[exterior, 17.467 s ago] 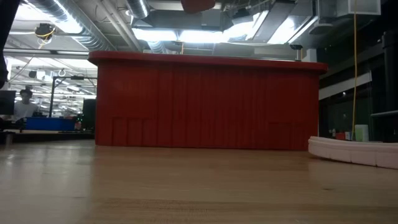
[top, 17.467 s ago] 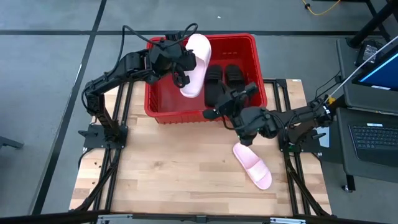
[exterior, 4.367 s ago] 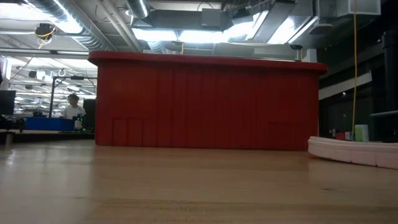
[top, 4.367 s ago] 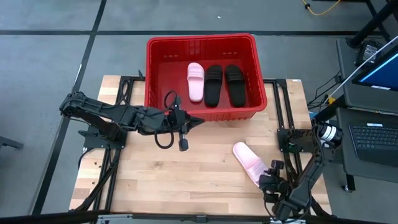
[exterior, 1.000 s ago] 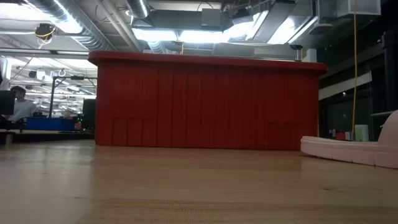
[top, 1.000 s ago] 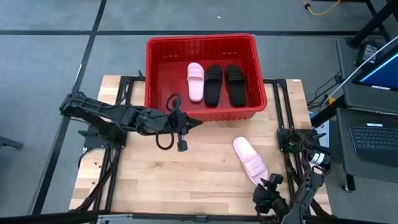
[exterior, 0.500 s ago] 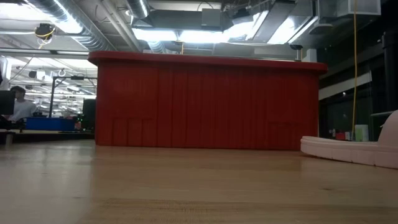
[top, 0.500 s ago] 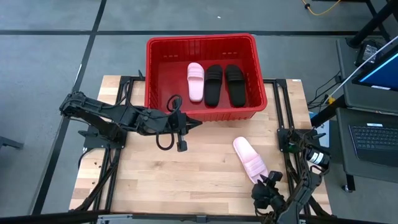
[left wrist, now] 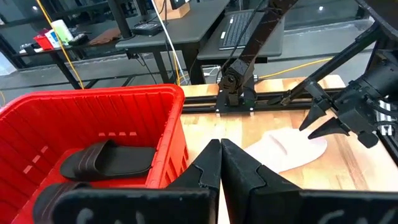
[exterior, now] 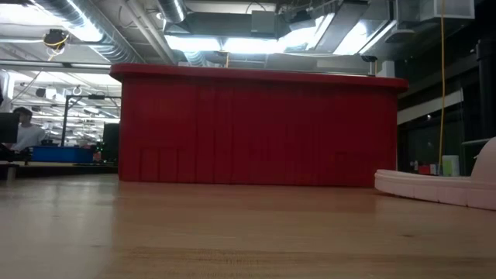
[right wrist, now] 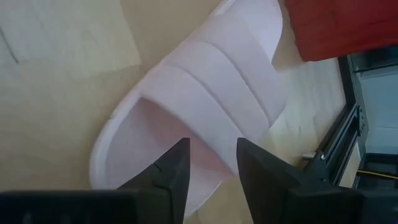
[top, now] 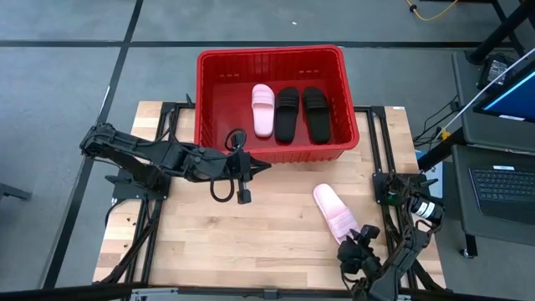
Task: Pick and place slides into bin
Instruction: Put the pink slide into the bin
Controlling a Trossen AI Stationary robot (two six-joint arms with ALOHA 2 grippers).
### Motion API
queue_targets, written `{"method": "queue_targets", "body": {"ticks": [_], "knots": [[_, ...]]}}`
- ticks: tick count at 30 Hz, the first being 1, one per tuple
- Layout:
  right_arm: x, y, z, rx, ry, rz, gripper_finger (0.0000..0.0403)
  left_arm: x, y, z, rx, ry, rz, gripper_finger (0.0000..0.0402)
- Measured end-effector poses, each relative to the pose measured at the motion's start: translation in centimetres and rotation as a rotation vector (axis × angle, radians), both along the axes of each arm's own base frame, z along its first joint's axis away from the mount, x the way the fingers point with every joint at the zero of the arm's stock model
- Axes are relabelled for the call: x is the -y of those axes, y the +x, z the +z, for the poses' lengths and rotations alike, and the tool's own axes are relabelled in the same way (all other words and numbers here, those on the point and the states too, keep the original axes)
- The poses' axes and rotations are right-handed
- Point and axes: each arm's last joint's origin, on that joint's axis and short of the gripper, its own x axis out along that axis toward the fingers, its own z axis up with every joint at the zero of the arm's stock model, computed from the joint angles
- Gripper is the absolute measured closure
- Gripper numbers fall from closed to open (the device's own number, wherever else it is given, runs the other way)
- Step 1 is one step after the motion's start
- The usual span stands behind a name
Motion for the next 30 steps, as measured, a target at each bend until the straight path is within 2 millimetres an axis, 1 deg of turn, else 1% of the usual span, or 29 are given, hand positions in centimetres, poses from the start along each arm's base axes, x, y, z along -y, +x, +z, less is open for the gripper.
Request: {"method": "queue_targets", "body": {"ticks": [8,11,17,23,30], "knots": [[0.7,-0.5,-0.8,-0.046,-0.003,-0.011,0.0271,0.0,0.0,0.0,0.000,0.000,0.000,0.0400],[0.9,-0.5,-0.7,-0.024,-0.020,0.012,0.0271,0.0,0.0,0.0,0.001,0.000,0.000,0.0400],[1.2,-0.6,-1.2,-0.009,-0.019,0.023,0.0271,0.0,0.0,0.0,0.003,-0.001,0.000,0.0394],[1.2,-0.6,-1.4,-0.006,-0.013,0.025,0.0271,0.0,0.0,0.0,0.004,-0.001,0.000,0.0398],[1.4,-0.2,-1.3,0.034,-0.034,0.053,0.0271,0.0,0.0,0.0,0.004,-0.001,0.000,0.0394]]}}
